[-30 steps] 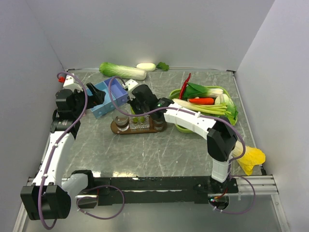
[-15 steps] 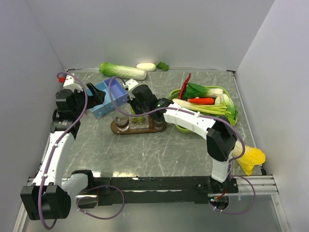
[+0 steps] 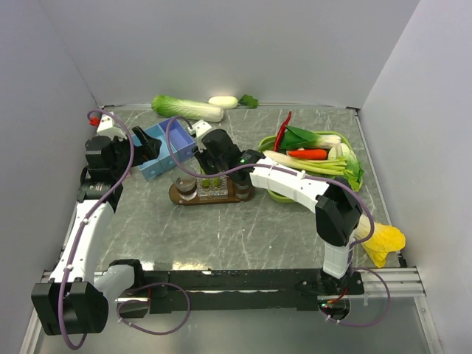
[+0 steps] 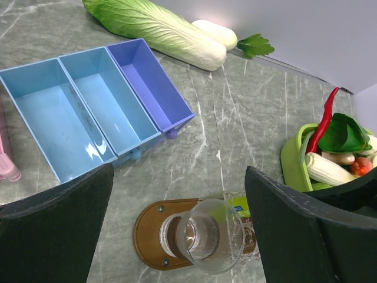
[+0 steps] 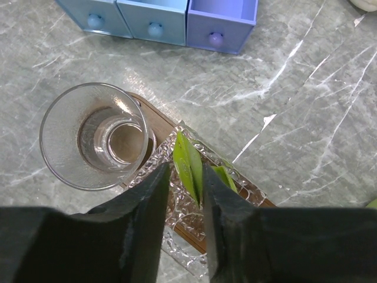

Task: Prepare toiletry sets of a toothbrush and toothpaste on the tray
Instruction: Place the toothpaste in the toothpaste holder.

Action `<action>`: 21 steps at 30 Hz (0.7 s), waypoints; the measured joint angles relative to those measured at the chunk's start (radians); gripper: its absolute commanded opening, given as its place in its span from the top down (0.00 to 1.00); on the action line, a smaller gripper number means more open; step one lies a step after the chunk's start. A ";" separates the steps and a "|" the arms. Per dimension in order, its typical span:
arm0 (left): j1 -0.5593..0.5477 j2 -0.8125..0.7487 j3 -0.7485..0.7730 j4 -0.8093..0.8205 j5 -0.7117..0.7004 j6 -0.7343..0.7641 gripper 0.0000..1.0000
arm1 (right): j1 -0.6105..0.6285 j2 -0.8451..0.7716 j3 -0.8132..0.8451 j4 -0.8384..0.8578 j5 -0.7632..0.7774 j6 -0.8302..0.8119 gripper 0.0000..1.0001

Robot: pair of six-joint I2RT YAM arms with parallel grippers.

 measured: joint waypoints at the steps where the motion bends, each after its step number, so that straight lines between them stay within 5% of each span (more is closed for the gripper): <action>1: 0.000 0.002 0.000 0.000 0.000 0.000 0.03 | 0.000 0.000 0.000 0.000 -0.001 0.000 0.59; 21: 0.000 0.014 0.000 -0.002 -0.019 0.011 0.03 | 0.000 -0.159 -0.015 0.000 -0.046 0.020 0.31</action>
